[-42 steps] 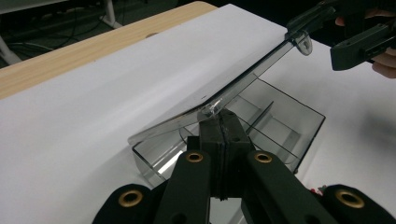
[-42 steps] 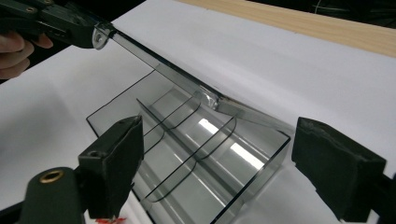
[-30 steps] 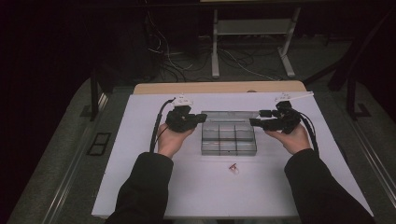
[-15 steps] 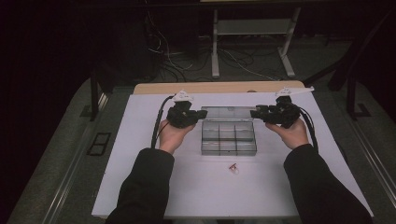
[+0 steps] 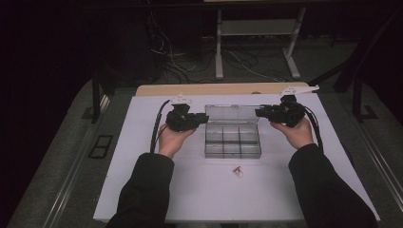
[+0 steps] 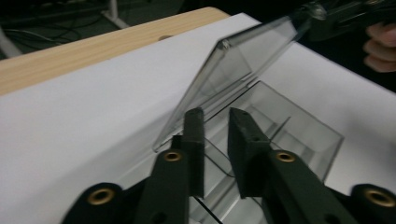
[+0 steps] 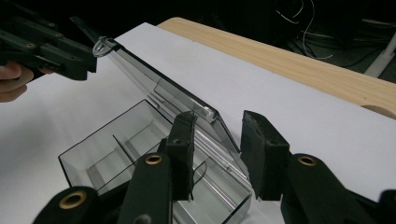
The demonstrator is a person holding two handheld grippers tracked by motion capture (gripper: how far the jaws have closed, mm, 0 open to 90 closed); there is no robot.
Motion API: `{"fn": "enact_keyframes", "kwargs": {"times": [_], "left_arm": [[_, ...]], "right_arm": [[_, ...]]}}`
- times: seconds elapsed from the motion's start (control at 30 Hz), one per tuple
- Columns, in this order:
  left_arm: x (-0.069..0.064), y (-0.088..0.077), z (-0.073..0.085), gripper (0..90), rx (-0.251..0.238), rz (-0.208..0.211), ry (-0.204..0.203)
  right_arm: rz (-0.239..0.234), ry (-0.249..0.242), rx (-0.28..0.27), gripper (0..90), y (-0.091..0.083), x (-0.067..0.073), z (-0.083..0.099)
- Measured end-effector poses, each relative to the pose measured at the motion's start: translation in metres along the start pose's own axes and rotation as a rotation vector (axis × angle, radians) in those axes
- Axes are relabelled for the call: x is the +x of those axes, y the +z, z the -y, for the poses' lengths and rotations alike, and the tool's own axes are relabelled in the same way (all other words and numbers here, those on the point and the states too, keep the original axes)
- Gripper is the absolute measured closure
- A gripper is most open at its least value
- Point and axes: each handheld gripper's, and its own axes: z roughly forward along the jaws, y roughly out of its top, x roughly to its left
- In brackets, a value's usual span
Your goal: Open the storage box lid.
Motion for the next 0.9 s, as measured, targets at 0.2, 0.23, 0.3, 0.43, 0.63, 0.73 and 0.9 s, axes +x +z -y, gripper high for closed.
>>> {"fn": "enact_keyframes", "kwargs": {"times": [0.2,0.23,0.3,0.43,0.63,0.73,0.9], "left_arm": [[0.005,-0.007,-0.002,60.4,-0.036,-0.016,-0.016],[0.005,-0.008,-0.003,60.0,-0.044,-0.015,-0.019],[0.004,-0.007,-0.006,58.1,-0.047,-0.021,-0.02],[0.004,0.0,-0.014,54.3,-0.043,-0.047,-0.012],[0.012,0.013,-0.017,53.3,-0.042,-0.033,-0.019],[0.014,0.018,-0.016,55.1,-0.058,-0.028,-0.021],[0.016,0.022,-0.015,60.9,-0.09,-0.025,-0.022]], "right_arm": [[-0.005,-0.005,0.006,65.5,0.001,-0.002,-0.002],[-0.006,-0.005,0.005,65.7,0.001,-0.002,-0.002],[-0.005,0.0,0.005,66.0,0.001,-0.003,-0.003],[-0.007,0.006,0.0,66.8,0.003,-0.005,-0.004],[-0.009,0.009,-0.01,67.3,0.004,-0.006,-0.004],[-0.009,0.013,-0.012,67.8,0.005,-0.008,-0.005],[-0.012,0.01,-0.012,68.8,0.006,-0.01,-0.005]]}}
